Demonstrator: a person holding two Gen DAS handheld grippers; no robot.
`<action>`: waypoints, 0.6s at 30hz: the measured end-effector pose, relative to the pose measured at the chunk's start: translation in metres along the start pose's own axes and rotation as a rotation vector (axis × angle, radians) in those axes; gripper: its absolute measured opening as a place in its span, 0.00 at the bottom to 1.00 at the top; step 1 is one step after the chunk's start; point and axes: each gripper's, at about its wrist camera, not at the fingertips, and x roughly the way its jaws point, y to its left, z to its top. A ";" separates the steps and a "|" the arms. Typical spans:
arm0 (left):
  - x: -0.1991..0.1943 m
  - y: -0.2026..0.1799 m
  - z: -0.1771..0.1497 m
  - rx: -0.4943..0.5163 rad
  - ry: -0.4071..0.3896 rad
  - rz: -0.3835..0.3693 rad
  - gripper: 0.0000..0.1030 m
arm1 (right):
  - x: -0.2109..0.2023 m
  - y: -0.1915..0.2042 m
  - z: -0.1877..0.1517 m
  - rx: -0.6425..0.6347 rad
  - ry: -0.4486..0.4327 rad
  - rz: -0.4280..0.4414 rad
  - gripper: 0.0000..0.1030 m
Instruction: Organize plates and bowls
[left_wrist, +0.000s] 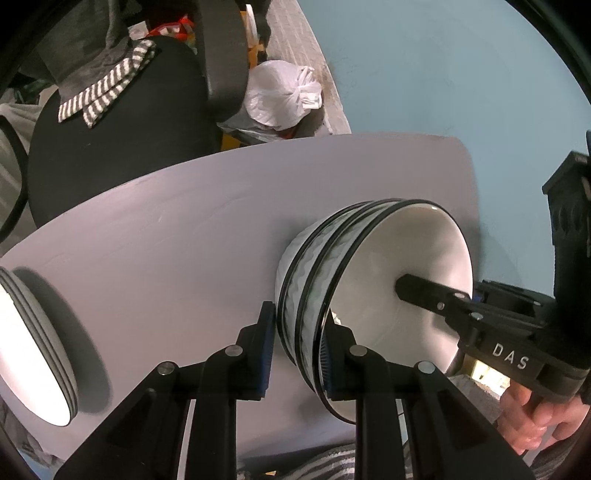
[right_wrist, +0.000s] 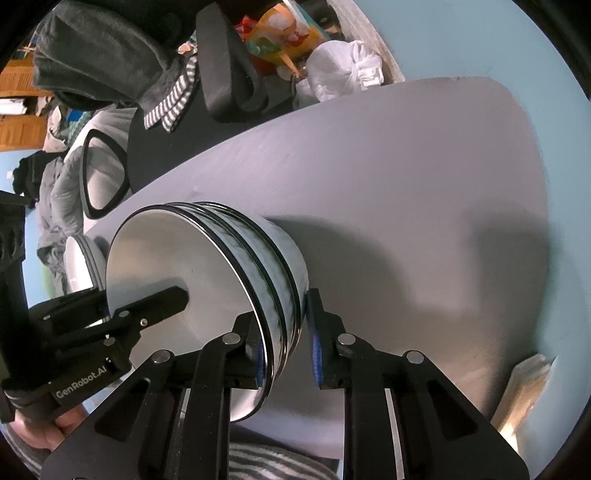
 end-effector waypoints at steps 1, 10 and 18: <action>-0.002 0.002 -0.001 -0.002 -0.003 0.001 0.20 | 0.001 0.002 -0.001 -0.002 0.001 0.001 0.17; -0.017 0.013 -0.016 -0.015 -0.024 0.015 0.20 | 0.001 0.021 -0.010 -0.014 0.008 0.005 0.17; -0.033 0.029 -0.032 -0.031 -0.053 0.019 0.20 | 0.000 0.046 -0.017 -0.061 0.007 -0.008 0.17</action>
